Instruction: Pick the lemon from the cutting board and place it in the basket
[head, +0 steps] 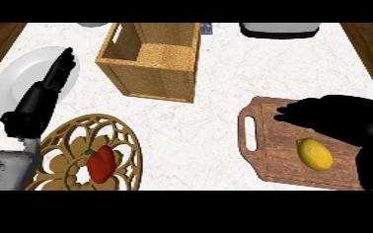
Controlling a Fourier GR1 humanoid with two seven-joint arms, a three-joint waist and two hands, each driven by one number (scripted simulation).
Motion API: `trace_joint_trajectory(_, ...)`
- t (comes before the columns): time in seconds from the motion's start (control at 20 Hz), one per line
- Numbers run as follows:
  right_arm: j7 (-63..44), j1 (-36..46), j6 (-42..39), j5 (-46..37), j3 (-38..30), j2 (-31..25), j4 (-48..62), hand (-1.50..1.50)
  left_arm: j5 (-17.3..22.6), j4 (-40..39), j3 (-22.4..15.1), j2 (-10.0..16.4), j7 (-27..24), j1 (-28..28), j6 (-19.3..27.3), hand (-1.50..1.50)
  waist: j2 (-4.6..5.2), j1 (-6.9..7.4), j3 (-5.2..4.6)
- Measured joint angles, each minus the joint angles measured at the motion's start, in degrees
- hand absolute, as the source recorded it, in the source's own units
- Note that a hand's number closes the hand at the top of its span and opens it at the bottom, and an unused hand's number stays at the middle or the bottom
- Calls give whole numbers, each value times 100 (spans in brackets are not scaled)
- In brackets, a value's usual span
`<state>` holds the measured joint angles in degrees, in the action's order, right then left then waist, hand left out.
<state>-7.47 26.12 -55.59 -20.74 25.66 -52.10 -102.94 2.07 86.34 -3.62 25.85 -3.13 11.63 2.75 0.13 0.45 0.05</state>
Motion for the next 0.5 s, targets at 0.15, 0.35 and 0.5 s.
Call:
trace_joint_trajectory(0.15, 489, -242, 271, -592, 82, -12, 180, -150, -42, 77, 65, -38, 45, -63, -56, 0, -4, -10, -1)
trace_joint_trajectory(0.35, 913, -390, 479, -1144, 38, 142, 433, -150, -192, 227, 81, -195, 196, -86, -31, 0, -9, -17, -2)
trace_joint_trajectory(0.5, 1293, -570, 744, -1517, -4, 226, 633, -150, -281, 217, 115, -280, 213, -77, -77, 0, -9, -26, -2)
